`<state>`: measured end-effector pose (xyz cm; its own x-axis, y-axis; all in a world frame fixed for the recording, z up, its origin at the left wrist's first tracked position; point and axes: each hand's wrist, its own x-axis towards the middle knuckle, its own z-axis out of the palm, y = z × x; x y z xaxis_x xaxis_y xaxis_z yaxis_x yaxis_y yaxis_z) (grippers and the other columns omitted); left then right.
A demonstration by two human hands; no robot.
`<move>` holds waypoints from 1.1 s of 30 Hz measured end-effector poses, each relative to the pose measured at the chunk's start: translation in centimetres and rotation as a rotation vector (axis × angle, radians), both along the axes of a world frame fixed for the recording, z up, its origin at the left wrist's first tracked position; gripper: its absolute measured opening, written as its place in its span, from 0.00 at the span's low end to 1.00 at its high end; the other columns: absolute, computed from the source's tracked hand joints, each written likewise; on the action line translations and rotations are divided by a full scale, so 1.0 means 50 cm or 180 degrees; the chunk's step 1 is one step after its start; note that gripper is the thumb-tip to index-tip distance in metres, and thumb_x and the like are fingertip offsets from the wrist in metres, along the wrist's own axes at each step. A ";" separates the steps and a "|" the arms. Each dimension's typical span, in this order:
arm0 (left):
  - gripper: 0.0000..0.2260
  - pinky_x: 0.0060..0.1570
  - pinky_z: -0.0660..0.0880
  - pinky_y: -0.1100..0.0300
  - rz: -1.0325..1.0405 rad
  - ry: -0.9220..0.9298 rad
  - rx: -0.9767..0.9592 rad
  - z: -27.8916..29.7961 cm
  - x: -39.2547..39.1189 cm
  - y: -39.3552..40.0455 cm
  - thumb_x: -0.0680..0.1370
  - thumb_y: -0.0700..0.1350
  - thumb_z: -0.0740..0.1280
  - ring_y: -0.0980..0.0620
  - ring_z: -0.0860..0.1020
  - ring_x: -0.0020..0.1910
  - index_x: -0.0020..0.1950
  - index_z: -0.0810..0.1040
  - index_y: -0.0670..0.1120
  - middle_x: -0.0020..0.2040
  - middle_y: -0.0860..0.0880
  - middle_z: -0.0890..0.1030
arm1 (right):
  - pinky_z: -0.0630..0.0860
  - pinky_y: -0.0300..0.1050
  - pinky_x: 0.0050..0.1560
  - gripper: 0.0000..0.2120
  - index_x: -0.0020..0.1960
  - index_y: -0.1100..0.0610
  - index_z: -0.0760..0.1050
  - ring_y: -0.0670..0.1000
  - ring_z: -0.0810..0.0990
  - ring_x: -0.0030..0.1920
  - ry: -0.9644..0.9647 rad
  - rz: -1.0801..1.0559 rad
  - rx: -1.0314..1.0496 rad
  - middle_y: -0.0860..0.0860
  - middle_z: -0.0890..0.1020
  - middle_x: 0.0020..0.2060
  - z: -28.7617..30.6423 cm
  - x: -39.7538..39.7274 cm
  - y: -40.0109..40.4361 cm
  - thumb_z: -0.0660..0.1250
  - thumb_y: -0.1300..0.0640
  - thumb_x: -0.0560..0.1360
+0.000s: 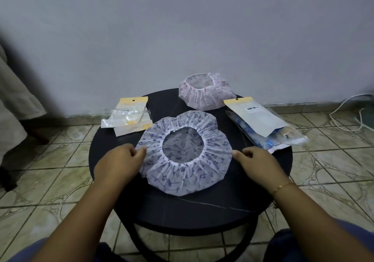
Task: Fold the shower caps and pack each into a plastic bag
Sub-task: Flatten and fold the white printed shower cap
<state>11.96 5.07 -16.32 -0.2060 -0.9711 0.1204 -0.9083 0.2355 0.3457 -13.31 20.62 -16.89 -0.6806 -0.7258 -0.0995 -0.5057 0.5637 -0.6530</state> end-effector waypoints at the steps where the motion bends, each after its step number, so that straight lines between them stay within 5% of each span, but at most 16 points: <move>1: 0.22 0.35 0.72 0.59 0.0154 -0.0112 0.0030 -0.003 0.005 -0.008 0.76 0.66 0.57 0.53 0.76 0.35 0.38 0.77 0.50 0.34 0.52 0.78 | 0.73 0.48 0.49 0.19 0.45 0.59 0.77 0.57 0.77 0.47 0.0040 0.0005 -0.0100 0.57 0.78 0.44 -0.004 0.003 -0.011 0.63 0.42 0.75; 3: 0.26 0.37 0.73 0.58 0.0253 -0.0363 0.0272 -0.016 0.011 -0.025 0.74 0.70 0.55 0.51 0.77 0.38 0.42 0.80 0.50 0.39 0.50 0.80 | 0.70 0.48 0.59 0.24 0.63 0.61 0.72 0.56 0.75 0.60 -0.0125 -0.0045 -0.0262 0.58 0.76 0.59 -0.004 0.007 -0.034 0.63 0.45 0.76; 5: 0.27 0.40 0.74 0.57 0.0237 -0.0323 0.0389 -0.031 0.010 -0.039 0.72 0.72 0.56 0.48 0.78 0.45 0.46 0.81 0.51 0.46 0.49 0.80 | 0.73 0.47 0.53 0.27 0.68 0.62 0.67 0.55 0.78 0.54 -0.0832 -0.0275 -0.0589 0.57 0.76 0.61 0.005 0.007 -0.052 0.63 0.47 0.76; 6: 0.26 0.42 0.75 0.56 0.0220 -0.0141 0.0453 -0.034 0.007 -0.042 0.71 0.71 0.59 0.48 0.78 0.46 0.45 0.82 0.50 0.47 0.48 0.80 | 0.75 0.45 0.40 0.23 0.64 0.62 0.70 0.53 0.78 0.42 -0.1366 -0.0377 -0.0784 0.57 0.80 0.54 0.014 0.005 -0.057 0.63 0.47 0.76; 8: 0.20 0.42 0.76 0.55 0.0191 0.0492 0.0737 -0.036 0.003 -0.047 0.70 0.66 0.67 0.49 0.79 0.44 0.39 0.81 0.49 0.44 0.48 0.81 | 0.62 0.37 0.22 0.13 0.50 0.56 0.72 0.49 0.69 0.27 -0.2238 -0.0606 -0.0855 0.55 0.81 0.39 0.027 -0.001 -0.061 0.63 0.46 0.76; 12: 0.10 0.36 0.74 0.60 0.0053 0.1751 0.1299 -0.017 0.009 -0.050 0.68 0.50 0.76 0.51 0.82 0.39 0.40 0.82 0.44 0.37 0.48 0.84 | 0.55 0.32 0.20 0.19 0.42 0.56 0.73 0.46 0.61 0.19 -0.2625 -0.0503 -0.0518 0.52 0.75 0.26 0.023 -0.010 -0.067 0.62 0.39 0.74; 15: 0.08 0.28 0.72 0.64 0.0053 0.2217 0.1503 -0.009 0.013 -0.056 0.71 0.47 0.73 0.57 0.80 0.30 0.41 0.81 0.42 0.32 0.49 0.82 | 0.53 0.31 0.21 0.19 0.34 0.57 0.70 0.45 0.58 0.17 -0.2590 -0.0440 -0.0464 0.50 0.69 0.21 0.019 -0.009 -0.071 0.66 0.43 0.74; 17: 0.10 0.30 0.71 0.61 0.0237 0.2236 0.1366 -0.016 0.018 -0.069 0.72 0.47 0.73 0.55 0.78 0.33 0.47 0.78 0.43 0.40 0.47 0.81 | 0.53 0.30 0.21 0.17 0.32 0.57 0.69 0.45 0.58 0.17 -0.2474 -0.0439 -0.0514 0.50 0.68 0.20 0.018 -0.008 -0.073 0.67 0.50 0.74; 21: 0.23 0.53 0.75 0.52 0.0569 0.1865 0.0968 -0.029 0.037 -0.094 0.68 0.45 0.77 0.46 0.79 0.49 0.59 0.74 0.43 0.51 0.46 0.79 | 0.58 0.35 0.19 0.18 0.29 0.59 0.67 0.47 0.63 0.18 -0.1651 -0.0342 -0.0218 0.52 0.70 0.22 0.017 -0.007 -0.071 0.65 0.57 0.76; 27: 0.13 0.40 0.68 0.57 0.0144 0.1289 0.0646 -0.033 0.045 -0.077 0.74 0.51 0.70 0.51 0.77 0.44 0.54 0.74 0.48 0.46 0.50 0.79 | 0.67 0.42 0.32 0.19 0.32 0.62 0.71 0.52 0.72 0.30 -0.0305 0.0075 0.0091 0.55 0.76 0.29 0.017 -0.011 -0.050 0.64 0.51 0.77; 30: 0.08 0.44 0.69 0.57 -0.0268 0.0953 -0.0124 -0.033 0.080 -0.076 0.76 0.45 0.68 0.53 0.75 0.44 0.54 0.77 0.49 0.53 0.49 0.78 | 0.68 0.42 0.38 0.12 0.42 0.57 0.75 0.51 0.75 0.41 0.0349 0.0275 -0.0328 0.50 0.78 0.38 0.013 -0.017 -0.024 0.62 0.50 0.78; 33: 0.14 0.51 0.72 0.56 -0.1139 0.0486 -0.0693 -0.034 0.113 -0.068 0.71 0.36 0.72 0.53 0.76 0.50 0.53 0.80 0.50 0.55 0.52 0.78 | 0.71 0.42 0.45 0.08 0.54 0.51 0.76 0.46 0.75 0.46 0.1118 0.0729 -0.0477 0.45 0.75 0.47 0.005 -0.033 0.001 0.65 0.57 0.75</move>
<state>17.60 1.66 -18.04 -0.4885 -0.7905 0.3693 -0.6987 0.6079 0.3771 -14.94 20.67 -16.65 -0.4742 -0.8507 0.2267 -0.8123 0.3235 -0.4853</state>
